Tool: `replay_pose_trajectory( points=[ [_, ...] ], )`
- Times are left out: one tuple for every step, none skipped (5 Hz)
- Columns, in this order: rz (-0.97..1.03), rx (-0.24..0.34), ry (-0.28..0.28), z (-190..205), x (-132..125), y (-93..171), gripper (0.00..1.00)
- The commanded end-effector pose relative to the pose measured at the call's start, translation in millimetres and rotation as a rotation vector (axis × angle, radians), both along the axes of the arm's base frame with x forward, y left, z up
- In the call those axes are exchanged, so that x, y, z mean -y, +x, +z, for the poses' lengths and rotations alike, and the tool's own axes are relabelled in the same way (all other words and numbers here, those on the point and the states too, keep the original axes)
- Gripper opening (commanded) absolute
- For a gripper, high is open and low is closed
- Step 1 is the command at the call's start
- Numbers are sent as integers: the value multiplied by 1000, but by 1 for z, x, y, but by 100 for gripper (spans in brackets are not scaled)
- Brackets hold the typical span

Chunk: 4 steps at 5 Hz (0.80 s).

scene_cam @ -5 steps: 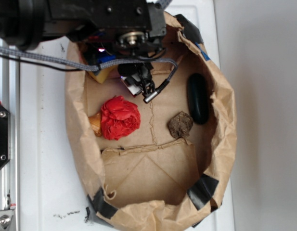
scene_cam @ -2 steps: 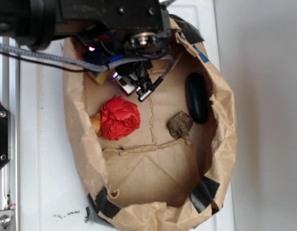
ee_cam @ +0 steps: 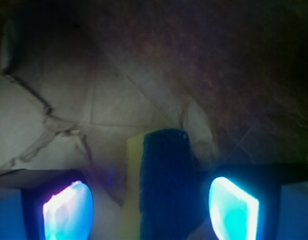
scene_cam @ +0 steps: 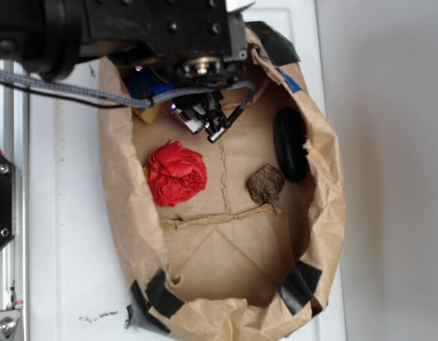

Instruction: Grab the green sponge.

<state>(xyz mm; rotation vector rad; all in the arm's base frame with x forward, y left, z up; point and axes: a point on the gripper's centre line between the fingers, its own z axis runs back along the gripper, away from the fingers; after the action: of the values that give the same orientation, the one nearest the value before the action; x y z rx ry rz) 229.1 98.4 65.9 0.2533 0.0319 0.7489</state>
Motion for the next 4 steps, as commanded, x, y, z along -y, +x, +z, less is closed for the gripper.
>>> replay_pose_trajectory(
  points=[
    [-21, -2, 12, -13, -12, 3, 100],
    [-24, -4, 41, -20, -13, 4, 100],
    [-66, -3, 15, -17, -10, 2, 100],
    [-41, 14, -10, -12, -11, 0, 0]
  ],
)
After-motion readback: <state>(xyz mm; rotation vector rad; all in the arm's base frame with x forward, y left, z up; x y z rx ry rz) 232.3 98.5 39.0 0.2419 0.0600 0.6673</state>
